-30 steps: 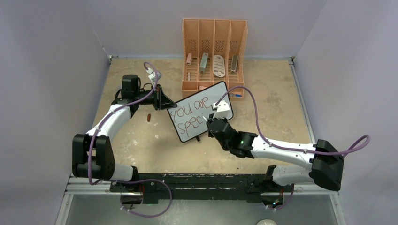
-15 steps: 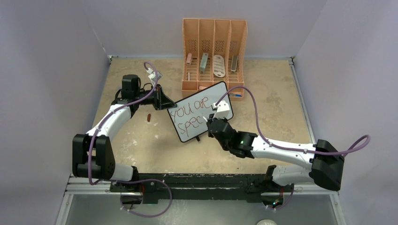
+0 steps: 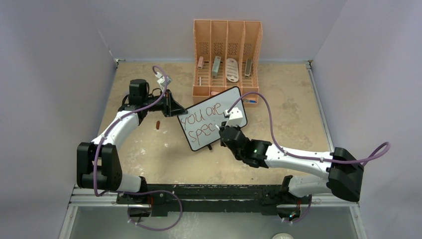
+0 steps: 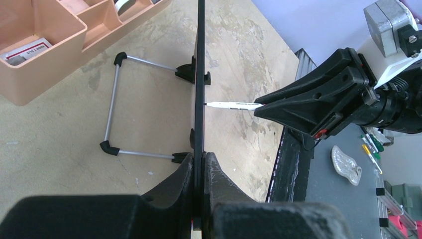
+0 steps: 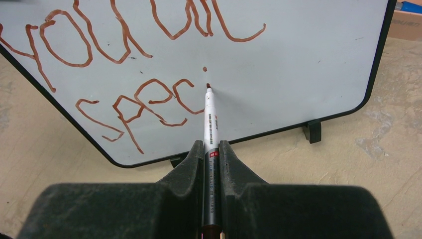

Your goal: Write a sentence on the whiteboard

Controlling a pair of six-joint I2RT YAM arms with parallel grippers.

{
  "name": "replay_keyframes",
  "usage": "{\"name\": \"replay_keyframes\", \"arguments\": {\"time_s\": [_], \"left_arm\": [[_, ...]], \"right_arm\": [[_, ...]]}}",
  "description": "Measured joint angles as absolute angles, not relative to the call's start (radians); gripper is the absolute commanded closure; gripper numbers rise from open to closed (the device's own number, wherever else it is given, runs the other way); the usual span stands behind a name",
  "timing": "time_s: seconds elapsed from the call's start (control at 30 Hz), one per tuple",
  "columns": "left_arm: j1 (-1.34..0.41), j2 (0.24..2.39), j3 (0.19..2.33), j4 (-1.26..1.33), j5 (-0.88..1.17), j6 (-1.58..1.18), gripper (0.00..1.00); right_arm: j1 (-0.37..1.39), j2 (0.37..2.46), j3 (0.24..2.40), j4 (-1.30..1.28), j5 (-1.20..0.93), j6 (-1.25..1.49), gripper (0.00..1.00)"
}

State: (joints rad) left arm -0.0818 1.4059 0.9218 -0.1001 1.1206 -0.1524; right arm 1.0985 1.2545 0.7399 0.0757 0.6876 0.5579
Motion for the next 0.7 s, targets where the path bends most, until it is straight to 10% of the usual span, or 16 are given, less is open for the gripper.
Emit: {"name": "replay_keyframes", "arguments": {"time_s": [0.7], "left_arm": [[-0.082, 1.406, 0.923, -0.100, 1.118, -0.153, 1.00]], "right_arm": [[1.098, 1.273, 0.740, 0.002, 0.664, 0.588, 1.00]]}}
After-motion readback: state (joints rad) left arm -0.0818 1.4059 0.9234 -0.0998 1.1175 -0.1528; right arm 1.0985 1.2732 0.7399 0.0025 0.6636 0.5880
